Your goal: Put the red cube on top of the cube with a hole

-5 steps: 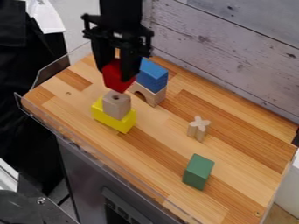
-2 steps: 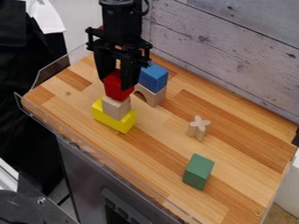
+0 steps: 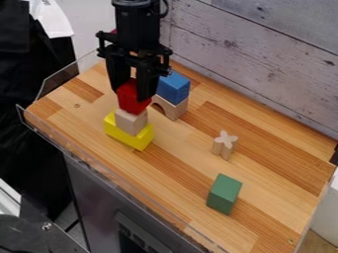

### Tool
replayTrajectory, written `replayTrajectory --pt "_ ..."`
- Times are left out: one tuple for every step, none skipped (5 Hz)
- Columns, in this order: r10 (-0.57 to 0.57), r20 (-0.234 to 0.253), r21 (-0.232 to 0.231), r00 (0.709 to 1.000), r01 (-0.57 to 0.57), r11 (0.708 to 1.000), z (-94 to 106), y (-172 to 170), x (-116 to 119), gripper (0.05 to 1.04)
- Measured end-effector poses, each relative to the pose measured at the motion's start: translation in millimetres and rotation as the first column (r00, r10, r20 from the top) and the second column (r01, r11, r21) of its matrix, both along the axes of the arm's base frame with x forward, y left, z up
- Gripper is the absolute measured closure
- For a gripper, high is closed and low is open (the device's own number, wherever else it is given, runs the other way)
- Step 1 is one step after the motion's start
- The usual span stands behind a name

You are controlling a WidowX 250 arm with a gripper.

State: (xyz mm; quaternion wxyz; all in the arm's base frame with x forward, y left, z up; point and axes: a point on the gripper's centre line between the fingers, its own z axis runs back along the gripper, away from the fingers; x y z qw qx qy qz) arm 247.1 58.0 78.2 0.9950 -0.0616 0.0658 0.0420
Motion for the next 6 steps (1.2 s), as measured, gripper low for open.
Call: replayTrajectory --pt "0.022 0.033 -0.004 0.999 -0.022 1.000 6.2 -1 -4 0.163" --pt "0.047 0.085 0.022 0.995 -0.049 0.999 20.8 1 -6 0.077" --pt "0.074 0.124 0.059 0.989 -0.082 0.995 39.9 -1 -9 0.084" --pt "0.019 0.132 0.132 0.991 -0.037 0.991 63.1 -22 1 0.084" --pt "-0.014 0.115 0.165 0.993 -0.005 0.986 75.8 -50 5 0.084" --pt "-0.073 0.104 0.128 0.992 0.060 0.990 64.9 -85 12 0.084"
